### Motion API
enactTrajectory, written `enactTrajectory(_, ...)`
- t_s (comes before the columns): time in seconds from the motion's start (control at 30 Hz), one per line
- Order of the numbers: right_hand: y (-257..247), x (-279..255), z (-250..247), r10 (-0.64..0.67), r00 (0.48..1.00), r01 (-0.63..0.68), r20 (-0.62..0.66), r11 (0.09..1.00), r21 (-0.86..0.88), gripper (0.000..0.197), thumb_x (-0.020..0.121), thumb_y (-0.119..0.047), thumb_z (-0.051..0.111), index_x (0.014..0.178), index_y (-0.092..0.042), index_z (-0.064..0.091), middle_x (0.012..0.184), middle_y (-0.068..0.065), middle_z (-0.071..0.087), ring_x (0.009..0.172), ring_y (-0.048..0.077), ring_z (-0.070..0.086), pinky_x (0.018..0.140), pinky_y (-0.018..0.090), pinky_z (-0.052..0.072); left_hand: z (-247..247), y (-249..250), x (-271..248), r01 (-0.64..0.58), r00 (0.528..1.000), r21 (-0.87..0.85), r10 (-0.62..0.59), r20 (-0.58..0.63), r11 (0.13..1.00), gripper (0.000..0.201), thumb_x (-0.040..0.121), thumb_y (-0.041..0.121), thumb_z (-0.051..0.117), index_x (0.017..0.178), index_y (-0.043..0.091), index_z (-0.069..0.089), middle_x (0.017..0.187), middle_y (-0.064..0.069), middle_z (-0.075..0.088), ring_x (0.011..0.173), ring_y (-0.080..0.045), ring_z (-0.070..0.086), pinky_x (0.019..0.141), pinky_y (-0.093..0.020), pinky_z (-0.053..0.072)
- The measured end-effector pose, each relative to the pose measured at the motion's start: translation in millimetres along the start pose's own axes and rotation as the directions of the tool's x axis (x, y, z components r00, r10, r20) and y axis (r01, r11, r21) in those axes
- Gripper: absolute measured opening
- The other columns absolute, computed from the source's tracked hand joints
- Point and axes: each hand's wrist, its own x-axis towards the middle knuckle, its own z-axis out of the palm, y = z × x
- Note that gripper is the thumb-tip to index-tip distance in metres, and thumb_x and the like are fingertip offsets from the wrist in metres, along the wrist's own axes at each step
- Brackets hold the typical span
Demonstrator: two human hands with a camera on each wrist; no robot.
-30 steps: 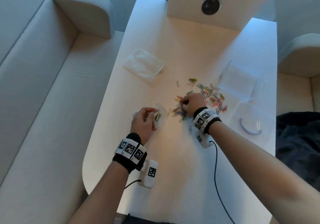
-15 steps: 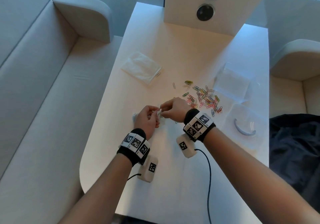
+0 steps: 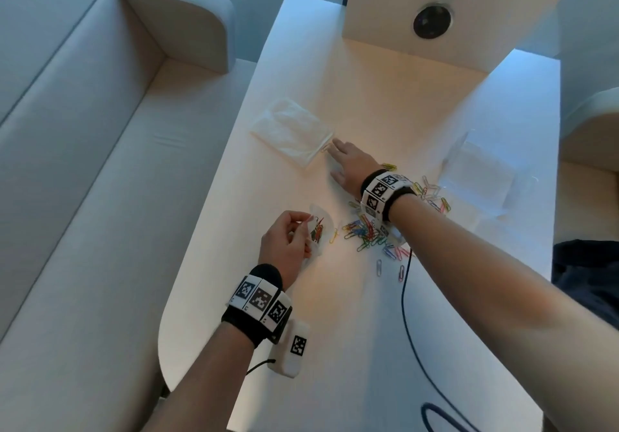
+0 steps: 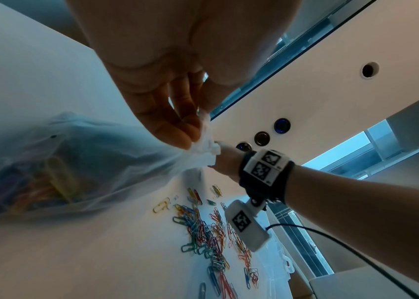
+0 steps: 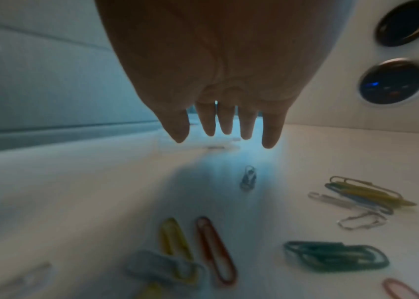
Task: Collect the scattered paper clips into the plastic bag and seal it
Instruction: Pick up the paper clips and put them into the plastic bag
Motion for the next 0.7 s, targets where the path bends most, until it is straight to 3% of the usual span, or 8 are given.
enactTrajectory(0.1,3.3,13.7,9.0,-0.029,0.997,0.038,0.070,0.991,-0.129,0.064,0.100,-0.035,0.038,0.154,-0.013,0.011,0.163,0.006,0.007,0.148,0.029,0.015,0.116,0.047,0.026,0.3,0.5,4.1,-0.003,1.000,0.008,0.003,0.010,1.000,0.014,0.099,0.014,0.051,0.103,0.014,0.064,0.076,-0.004,0.068,0.059,-0.013,0.059,0.067,-0.033,0.056)
enactTrajectory(0.23,12.0,5.7,17.0,-0.044,0.998,0.052,0.040,0.973,-0.226,0.064,0.100,-0.043,0.031,0.155,-0.018,0.008,0.163,0.001,0.006,0.148,0.029,0.011,0.116,0.055,0.018,1.1,-0.9,9.9,0.003,1.000,0.001,-0.003,0.021,1.000,0.014,0.099,0.014,0.051,0.103,0.015,0.064,0.074,-0.003,0.067,0.059,-0.014,0.060,0.067,-0.032,0.056)
enactTrajectory(0.37,42.8,-20.7,25.5,0.124,0.992,-0.112,0.029,0.959,-0.261,0.079,0.092,-0.066,0.022,0.154,-0.022,0.002,0.163,-0.005,-0.002,0.148,0.036,-0.002,0.111,0.068,0.006,4.7,-3.1,11.6,0.012,0.999,-0.001,-0.012,0.029,1.000,0.014,0.099,0.014,0.051,0.102,0.015,0.064,0.076,-0.001,0.067,0.057,-0.010,0.059,0.062,-0.023,0.054)
enactTrajectory(0.47,65.5,-51.5,31.6,0.217,0.975,-0.207,0.057,0.967,-0.147,0.075,0.093,-0.065,0.023,0.153,-0.030,-0.004,0.162,-0.008,-0.011,0.147,0.039,-0.008,0.109,0.071,0.010,9.4,-2.9,9.9,-0.001,0.999,-0.001,0.001,0.035,1.000,0.015,0.099,0.014,0.050,0.103,0.014,0.064,0.078,-0.002,0.068,0.055,-0.007,0.059,0.061,-0.020,0.052)
enactTrajectory(0.53,69.0,-68.0,32.0,0.259,0.964,-0.254,0.065,0.965,-0.071,0.068,0.097,-0.055,0.028,0.153,-0.031,-0.001,0.162,-0.007,-0.010,0.147,0.039,-0.003,0.109,0.068,0.017,13.8,-3.8,8.6,0.003,0.999,-0.012,-0.003,0.043,1.000,0.015,0.099,0.013,0.049,0.104,0.012,0.064,0.080,-0.004,0.068,0.055,-0.007,0.058,0.059,-0.019,0.052)
enactTrajectory(0.6,67.7,-79.5,34.1,0.260,0.963,-0.253,0.069,0.963,-0.095,0.063,0.099,-0.040,0.035,0.153,-0.022,0.007,0.162,0.002,-0.002,0.146,0.040,0.009,0.110,0.061,0.027,18.4,-4.7,6.6,0.020,0.998,-0.031,-0.019,0.052,0.999,0.015,0.099,0.013,0.050,0.105,0.010,0.063,0.081,-0.006,0.067,0.054,-0.007,0.056,0.057,-0.017,0.050)
enactTrajectory(0.7,59.7,-95.8,41.5,0.177,0.984,-0.180,-0.036,0.975,-0.129,0.054,0.092,-0.016,0.053,0.142,-0.006,0.037,0.148,0.017,0.033,0.127,0.036,0.043,0.102,0.044,0.046,24.8,-7.0,1.3,0.036,0.997,-0.027,-0.034,0.066,0.999,0.014,0.099,0.013,0.051,0.104,0.010,0.063,0.083,-0.008,0.067,0.056,-0.010,0.056,0.055,-0.016,0.050)
